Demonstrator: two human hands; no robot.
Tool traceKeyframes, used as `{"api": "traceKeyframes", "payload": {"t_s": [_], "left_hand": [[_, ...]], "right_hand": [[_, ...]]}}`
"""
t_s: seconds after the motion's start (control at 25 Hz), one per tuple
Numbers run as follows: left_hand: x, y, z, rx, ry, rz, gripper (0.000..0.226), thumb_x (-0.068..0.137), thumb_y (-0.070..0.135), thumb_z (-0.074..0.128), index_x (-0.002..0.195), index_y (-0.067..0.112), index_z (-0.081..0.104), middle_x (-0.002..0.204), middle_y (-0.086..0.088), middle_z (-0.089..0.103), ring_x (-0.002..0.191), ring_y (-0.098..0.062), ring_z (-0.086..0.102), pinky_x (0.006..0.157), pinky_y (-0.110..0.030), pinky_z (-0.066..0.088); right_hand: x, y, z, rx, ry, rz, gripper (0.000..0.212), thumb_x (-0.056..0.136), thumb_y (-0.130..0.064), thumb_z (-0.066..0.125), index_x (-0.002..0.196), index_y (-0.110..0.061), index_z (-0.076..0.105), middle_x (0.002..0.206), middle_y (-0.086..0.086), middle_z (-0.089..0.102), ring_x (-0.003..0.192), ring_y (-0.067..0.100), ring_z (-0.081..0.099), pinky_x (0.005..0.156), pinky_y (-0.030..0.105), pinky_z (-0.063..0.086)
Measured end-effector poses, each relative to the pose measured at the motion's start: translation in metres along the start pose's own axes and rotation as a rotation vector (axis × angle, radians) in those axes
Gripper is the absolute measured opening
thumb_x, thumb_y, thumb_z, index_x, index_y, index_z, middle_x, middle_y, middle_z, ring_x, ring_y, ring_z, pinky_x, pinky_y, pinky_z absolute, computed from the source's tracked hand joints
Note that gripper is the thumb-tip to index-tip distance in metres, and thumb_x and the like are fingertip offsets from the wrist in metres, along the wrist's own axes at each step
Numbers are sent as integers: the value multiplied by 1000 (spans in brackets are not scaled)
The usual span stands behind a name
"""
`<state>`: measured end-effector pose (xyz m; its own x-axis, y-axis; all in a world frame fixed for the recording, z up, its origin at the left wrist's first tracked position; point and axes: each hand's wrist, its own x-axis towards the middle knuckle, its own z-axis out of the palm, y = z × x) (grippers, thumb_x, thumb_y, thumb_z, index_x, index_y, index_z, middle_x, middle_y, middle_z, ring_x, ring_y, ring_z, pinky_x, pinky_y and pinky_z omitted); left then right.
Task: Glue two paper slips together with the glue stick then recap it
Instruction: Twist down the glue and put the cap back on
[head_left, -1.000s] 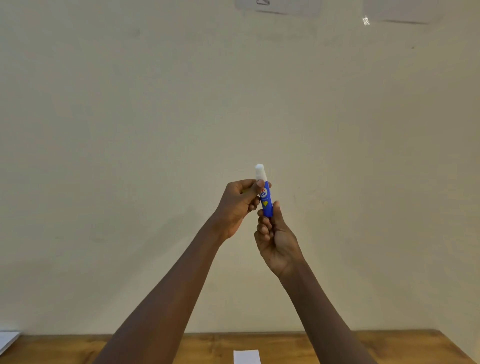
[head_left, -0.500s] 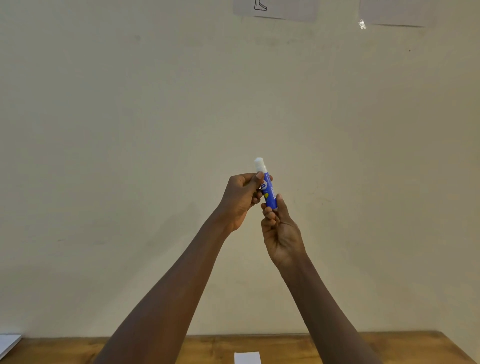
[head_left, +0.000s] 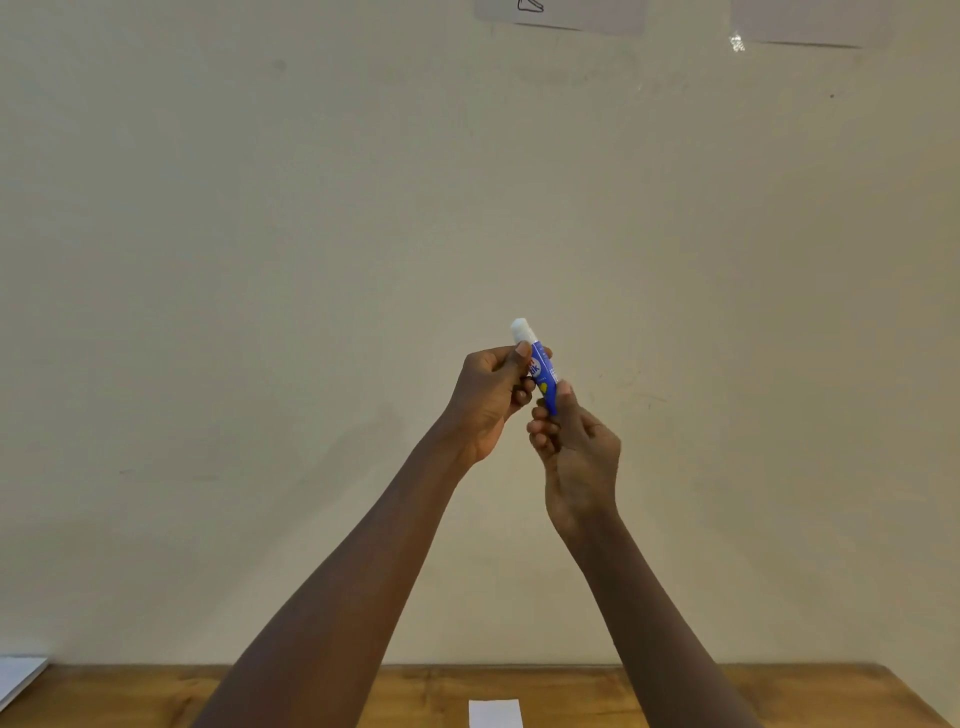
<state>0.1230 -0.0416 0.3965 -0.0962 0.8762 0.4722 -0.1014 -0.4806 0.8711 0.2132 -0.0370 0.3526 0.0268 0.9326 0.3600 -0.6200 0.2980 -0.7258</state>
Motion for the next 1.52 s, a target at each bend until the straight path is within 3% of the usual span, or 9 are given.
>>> {"api": "traceKeyframes", "payload": {"t_s": [0.12, 0.2, 0.28, 0.52, 0.72, 0.96, 1.12, 1.32, 1.52], "left_hand": [[1, 3, 3, -53, 35, -16, 28, 94, 20, 42, 82, 9, 64, 81, -12, 51, 59, -10, 36, 50, -10, 42], [0, 6, 3, 5, -18, 8, 28, 95, 20, 41, 81, 11, 64, 85, -14, 52, 59, -9, 35, 53, -12, 40], [-2, 8, 3, 93, -58, 31, 27, 95, 21, 41, 86, 10, 64, 84, -14, 49, 56, -8, 35, 56, -14, 40], [-4, 6, 17, 80, 81, 50, 27, 95, 20, 41, 92, 4, 63, 79, -16, 47, 55, -9, 35, 59, -18, 39], [-4, 3, 8, 85, 3, 37, 30, 96, 20, 39, 99, 0, 62, 69, -7, 44, 57, -9, 33, 56, -15, 38], [-4, 3, 17, 52, 65, -8, 27, 94, 22, 42, 84, 5, 61, 74, -12, 50, 52, -8, 37, 53, -12, 42], [-5, 7, 11, 64, -10, 2, 28, 95, 19, 40, 82, 8, 62, 91, -17, 47, 58, -10, 33, 56, -15, 37], [-3, 8, 12, 17, 28, -2, 31, 96, 21, 39, 78, 10, 62, 92, -18, 47, 58, -10, 31, 52, -12, 37], [-2, 9, -1, 28, -39, 18, 31, 96, 21, 38, 87, 7, 64, 68, -7, 44, 56, -9, 31, 50, -10, 39]], "right_hand": [[-1, 4, -2, -215, 0, -157, 36, 88, -28, 50, 100, 4, 62, 68, 9, 65, 49, 15, 60, 52, 21, 54], [0, -7, -5, -25, -102, 223, 60, 88, -49, 34, 90, 4, 62, 54, 6, 64, 43, 12, 57, 43, 18, 50], [3, -13, -8, 189, -159, 398, 48, 91, -43, 35, 86, -1, 57, 46, 1, 59, 36, 7, 51, 35, 12, 43], [0, 2, -6, -503, 32, -505, 19, 87, -17, 53, 86, -1, 63, 62, 6, 62, 45, 7, 59, 47, 18, 50], [3, -16, -12, 147, -210, 441, 55, 88, -52, 33, 70, -7, 58, 43, -3, 53, 34, 6, 45, 34, 13, 41], [-5, 8, -9, -712, 60, -480, 27, 92, -24, 42, 92, -2, 57, 62, 11, 60, 50, 20, 55, 49, 28, 45], [-2, -12, -14, 77, -190, 335, 50, 92, -46, 30, 72, -8, 56, 47, -1, 57, 38, 7, 49, 39, 17, 44], [-2, -2, -6, -212, -88, -21, 45, 95, -34, 27, 64, -12, 51, 44, -3, 53, 36, 6, 45, 36, 15, 36], [-2, -18, -5, 281, -366, 461, 43, 94, -40, 30, 75, -9, 54, 46, -2, 55, 36, 6, 47, 37, 13, 42]]}}
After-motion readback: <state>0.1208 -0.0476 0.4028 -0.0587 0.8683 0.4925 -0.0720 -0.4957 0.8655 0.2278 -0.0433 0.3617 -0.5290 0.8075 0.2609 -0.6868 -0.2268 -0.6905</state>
